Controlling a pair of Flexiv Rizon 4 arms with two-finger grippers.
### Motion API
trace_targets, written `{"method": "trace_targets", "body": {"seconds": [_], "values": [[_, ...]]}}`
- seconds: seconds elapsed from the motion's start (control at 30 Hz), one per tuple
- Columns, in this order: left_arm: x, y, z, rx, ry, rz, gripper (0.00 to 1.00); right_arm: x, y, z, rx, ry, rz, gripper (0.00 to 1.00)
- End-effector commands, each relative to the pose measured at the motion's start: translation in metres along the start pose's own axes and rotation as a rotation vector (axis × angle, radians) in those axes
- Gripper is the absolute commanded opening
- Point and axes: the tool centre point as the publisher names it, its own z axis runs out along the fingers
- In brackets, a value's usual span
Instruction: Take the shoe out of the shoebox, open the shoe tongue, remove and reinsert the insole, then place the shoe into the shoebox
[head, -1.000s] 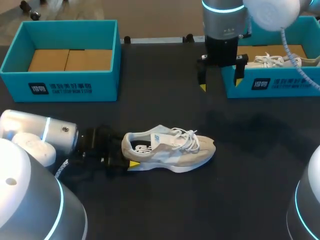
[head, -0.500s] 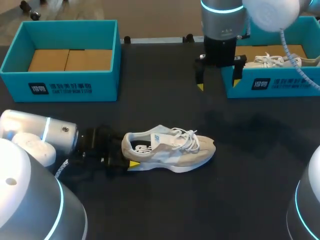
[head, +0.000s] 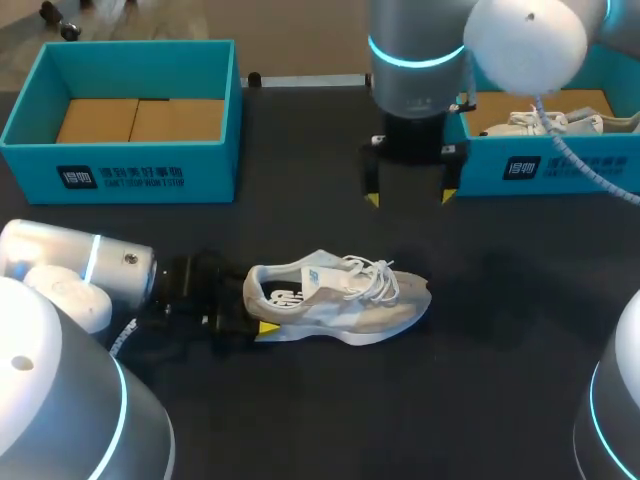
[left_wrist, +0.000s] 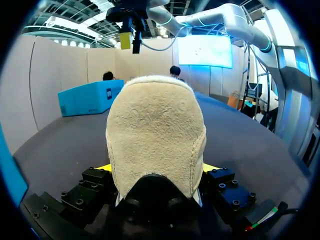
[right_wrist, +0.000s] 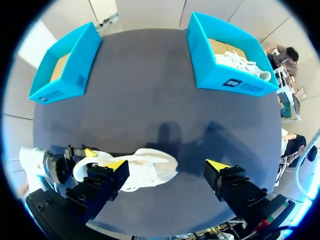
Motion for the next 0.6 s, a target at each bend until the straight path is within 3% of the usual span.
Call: {"method": "trace_targets", "body": {"seconds": [0.03, 0.4, 0.6], "values": [[0.000, 0.000, -0.001, -0.005, 0.000, -0.001, 0.00, 0.024, -0.008, 0.005, 0.005, -0.022, 0.004, 1.00], [0.000, 0.000, -0.001, -0.005, 0.000, -0.001, 0.00, 0.078, -0.041, 0.019, 0.024, 0.002, 0.005, 1.00], [0.000, 0.000, -0.001, -0.005, 0.000, -0.001, 0.00, 0.095, -0.057, 0.028, 0.013, 0.025, 0.044, 1.00]]}}
